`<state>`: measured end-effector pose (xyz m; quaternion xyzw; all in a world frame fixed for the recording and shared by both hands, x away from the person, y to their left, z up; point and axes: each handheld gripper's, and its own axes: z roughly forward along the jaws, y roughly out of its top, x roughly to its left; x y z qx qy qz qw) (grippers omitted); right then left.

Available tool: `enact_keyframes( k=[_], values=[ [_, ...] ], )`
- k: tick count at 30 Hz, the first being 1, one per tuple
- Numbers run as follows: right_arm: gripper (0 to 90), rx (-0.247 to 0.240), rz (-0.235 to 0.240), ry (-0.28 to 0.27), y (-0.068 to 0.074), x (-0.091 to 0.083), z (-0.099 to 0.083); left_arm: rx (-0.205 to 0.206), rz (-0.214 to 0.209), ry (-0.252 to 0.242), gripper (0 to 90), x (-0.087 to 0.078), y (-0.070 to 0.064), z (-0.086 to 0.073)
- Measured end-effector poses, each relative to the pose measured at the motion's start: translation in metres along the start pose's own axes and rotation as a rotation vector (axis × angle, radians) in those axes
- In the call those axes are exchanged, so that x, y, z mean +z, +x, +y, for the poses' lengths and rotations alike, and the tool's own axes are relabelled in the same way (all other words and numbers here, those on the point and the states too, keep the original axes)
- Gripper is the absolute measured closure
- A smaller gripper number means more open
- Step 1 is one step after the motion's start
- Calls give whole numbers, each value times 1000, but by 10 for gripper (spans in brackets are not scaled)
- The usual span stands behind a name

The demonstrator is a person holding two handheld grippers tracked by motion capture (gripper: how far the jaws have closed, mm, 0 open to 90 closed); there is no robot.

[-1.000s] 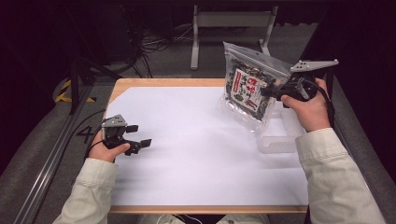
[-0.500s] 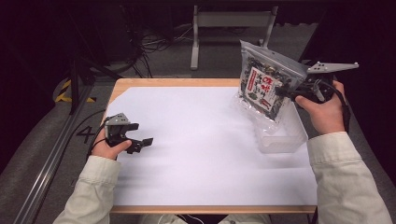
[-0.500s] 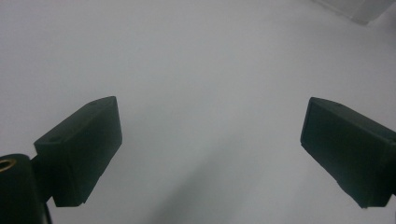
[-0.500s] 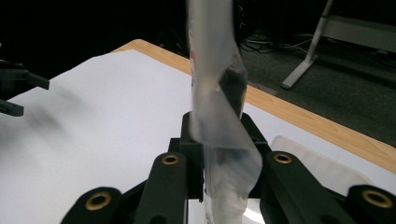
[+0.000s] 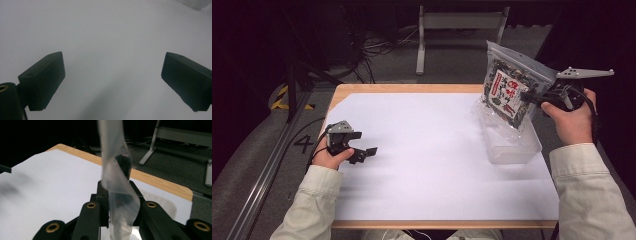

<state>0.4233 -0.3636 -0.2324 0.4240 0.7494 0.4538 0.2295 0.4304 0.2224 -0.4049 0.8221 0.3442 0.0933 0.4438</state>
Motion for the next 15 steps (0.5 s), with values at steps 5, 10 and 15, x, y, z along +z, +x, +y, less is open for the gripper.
enact_keyframes(
  k=[5,10,15],
  values=[
    [764,42,-33,1,-5,-1,-3,-8,-3,-2,60,-1,0,-1],
    [765,57,-61,2,-10,-1,-8,-16,0,-2,60,-1,2,-3],
    [765,55,-82,-2,-12,-3,-11,-14,-3,2,60,0,3,-4]
  ],
)
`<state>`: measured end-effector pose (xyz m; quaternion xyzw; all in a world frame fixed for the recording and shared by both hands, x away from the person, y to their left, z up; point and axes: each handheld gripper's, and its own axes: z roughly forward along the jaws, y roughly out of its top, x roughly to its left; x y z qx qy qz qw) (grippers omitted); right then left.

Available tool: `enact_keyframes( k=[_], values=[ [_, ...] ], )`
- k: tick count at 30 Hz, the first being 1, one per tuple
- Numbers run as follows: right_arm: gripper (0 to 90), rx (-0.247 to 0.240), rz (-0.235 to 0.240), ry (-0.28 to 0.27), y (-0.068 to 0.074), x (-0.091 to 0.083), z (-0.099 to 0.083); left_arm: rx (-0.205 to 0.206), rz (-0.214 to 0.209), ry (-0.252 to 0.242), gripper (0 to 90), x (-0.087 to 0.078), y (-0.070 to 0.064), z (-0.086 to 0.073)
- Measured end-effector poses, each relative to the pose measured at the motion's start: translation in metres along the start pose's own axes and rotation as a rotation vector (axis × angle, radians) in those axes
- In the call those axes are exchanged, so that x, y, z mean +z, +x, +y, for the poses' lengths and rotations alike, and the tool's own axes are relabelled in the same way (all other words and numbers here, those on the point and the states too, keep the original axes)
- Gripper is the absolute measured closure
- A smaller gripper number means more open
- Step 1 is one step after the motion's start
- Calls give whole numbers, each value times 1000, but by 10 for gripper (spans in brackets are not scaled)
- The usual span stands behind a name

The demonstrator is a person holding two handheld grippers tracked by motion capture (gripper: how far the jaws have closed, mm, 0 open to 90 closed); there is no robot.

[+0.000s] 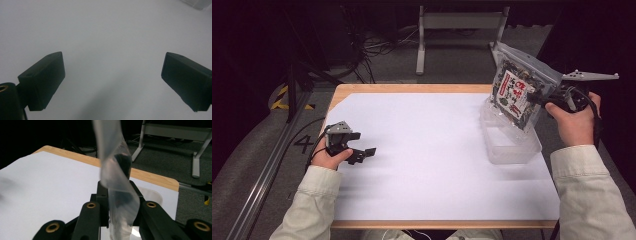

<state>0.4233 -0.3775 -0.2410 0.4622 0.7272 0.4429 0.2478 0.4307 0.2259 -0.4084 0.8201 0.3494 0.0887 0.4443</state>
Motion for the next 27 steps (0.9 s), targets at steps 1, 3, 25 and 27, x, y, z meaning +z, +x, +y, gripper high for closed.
enact_keyframes(
  k=[1,3,25,27],
  values=[
    [765,5,-1,0,0,0,-1,3,1,1,60,0,0,0],
    [764,3,0,-4,-2,-1,-3,-1,1,5,60,1,0,0],
    [765,19,-9,5,-12,0,-28,-2,12,28,60,3,0,-1],
    [765,21,-9,5,-13,0,-30,0,14,29,60,3,0,-1]
  ],
)
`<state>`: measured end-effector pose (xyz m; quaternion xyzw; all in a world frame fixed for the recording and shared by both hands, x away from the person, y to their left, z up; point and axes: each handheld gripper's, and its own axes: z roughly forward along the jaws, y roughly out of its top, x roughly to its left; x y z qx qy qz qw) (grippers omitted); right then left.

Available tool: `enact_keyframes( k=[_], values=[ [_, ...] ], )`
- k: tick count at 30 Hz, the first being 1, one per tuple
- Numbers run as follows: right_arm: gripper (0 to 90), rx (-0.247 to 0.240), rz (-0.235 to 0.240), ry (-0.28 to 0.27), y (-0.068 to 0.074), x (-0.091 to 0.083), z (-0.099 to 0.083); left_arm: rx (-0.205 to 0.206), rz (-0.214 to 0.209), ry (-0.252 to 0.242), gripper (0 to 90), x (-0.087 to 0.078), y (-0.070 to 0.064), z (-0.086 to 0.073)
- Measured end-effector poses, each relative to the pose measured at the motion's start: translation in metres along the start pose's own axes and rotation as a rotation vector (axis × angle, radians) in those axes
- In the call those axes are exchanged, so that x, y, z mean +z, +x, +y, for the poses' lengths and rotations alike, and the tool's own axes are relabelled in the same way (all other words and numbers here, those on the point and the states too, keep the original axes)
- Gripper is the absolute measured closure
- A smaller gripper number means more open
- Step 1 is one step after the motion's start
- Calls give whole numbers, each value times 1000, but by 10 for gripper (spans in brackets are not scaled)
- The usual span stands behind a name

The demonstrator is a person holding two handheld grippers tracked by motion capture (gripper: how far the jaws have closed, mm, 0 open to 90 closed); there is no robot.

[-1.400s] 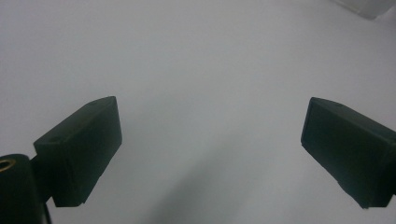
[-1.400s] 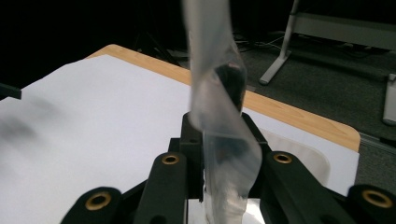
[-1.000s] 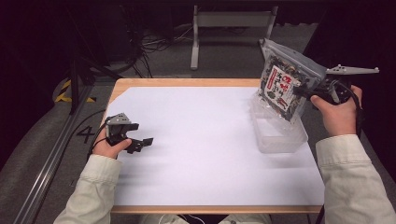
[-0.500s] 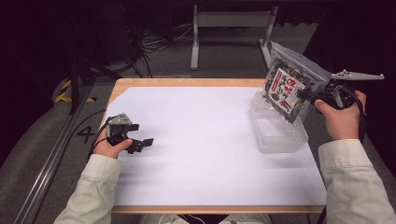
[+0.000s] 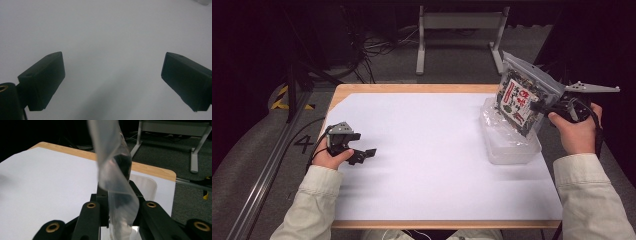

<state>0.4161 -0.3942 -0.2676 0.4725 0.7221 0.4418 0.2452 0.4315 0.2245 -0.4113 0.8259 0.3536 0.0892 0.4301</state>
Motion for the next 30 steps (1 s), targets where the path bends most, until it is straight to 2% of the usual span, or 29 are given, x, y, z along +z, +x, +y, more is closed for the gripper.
enact_keyframes(
  k=[4,7,14,20,22,30],
  values=[
    [765,-2,-1,7,-1,0,-2,10,3,0,60,1,0,0],
    [765,-39,-23,42,2,4,-4,1,1,0,59,0,-1,0],
    [764,-76,-13,38,9,13,-10,1,3,-4,59,-1,0,0],
    [764,-25,21,11,0,18,-26,5,4,-3,58,-1,1,-1],
    [765,-15,19,12,-1,17,-30,-1,-1,1,58,0,0,-1],
    [765,-30,0,36,-2,19,-39,5,0,2,58,2,-1,0]
  ],
)
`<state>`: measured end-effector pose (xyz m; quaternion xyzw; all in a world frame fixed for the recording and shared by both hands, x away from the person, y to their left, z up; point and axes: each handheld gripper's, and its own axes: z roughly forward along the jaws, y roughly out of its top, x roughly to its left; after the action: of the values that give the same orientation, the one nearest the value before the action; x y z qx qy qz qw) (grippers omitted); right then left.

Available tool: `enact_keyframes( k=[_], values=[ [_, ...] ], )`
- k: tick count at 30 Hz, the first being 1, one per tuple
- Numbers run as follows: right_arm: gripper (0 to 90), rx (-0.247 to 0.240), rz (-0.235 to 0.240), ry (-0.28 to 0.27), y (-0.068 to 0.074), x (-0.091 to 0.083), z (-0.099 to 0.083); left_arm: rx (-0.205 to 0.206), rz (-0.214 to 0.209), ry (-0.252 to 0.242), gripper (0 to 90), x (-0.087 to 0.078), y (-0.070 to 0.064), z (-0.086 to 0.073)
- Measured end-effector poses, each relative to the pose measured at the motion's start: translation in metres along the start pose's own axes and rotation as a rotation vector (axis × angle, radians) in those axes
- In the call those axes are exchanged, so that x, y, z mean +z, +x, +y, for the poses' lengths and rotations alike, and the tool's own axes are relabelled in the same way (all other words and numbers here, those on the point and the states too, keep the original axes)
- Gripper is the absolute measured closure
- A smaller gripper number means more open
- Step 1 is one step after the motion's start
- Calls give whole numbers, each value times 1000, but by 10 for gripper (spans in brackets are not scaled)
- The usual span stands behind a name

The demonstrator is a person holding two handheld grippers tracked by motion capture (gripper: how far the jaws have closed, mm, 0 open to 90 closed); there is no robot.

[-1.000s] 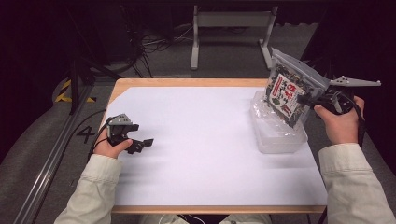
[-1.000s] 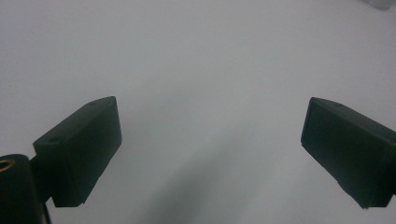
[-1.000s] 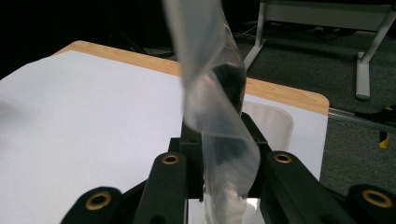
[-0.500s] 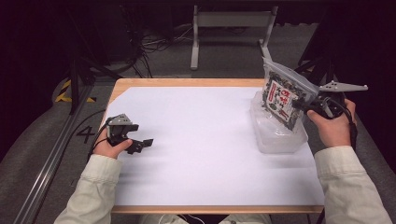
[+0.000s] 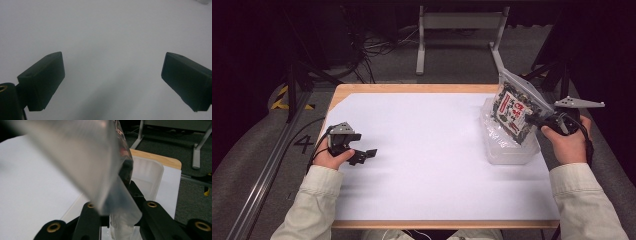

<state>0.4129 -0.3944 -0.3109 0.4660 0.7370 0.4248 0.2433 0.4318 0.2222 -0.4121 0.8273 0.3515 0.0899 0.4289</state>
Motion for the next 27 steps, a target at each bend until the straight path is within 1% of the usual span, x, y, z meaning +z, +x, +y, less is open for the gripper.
enact_keyframes(
  k=[2,3,5,6,9,12,15,18,20,21,22,25,27],
  values=[
    [765,-3,-6,27,0,3,-4,2,0,0,58,0,0,0],
    [765,-3,-6,27,0,3,-4,2,0,0,58,0,0,0],
    [765,-17,-15,47,-1,7,-9,3,1,0,57,0,0,0],
    [765,-12,-15,47,-1,7,-9,5,1,0,58,0,0,0],
    [766,-16,-26,56,1,8,-8,0,-4,4,58,0,0,0],
    [766,-25,-40,75,3,11,-4,3,-3,3,57,0,-1,0],
    [766,-9,-46,92,1,12,-2,2,-2,2,57,0,-1,0],
    [765,18,-42,88,-4,12,-2,4,0,3,57,-1,-1,0],
    [765,38,-35,73,-7,12,-4,1,2,0,57,-2,-1,0],
    [765,38,-35,73,-7,12,-4,1,2,0,57,-2,-1,0],
    [764,48,-28,66,-10,12,-5,-2,1,-3,57,-2,-1,-1],
    [759,29,-25,66,-9,10,-3,-3,2,-1,57,-2,0,-1],
    [757,25,-25,65,-8,10,-3,-4,2,4,57,-2,0,-2]
  ],
)
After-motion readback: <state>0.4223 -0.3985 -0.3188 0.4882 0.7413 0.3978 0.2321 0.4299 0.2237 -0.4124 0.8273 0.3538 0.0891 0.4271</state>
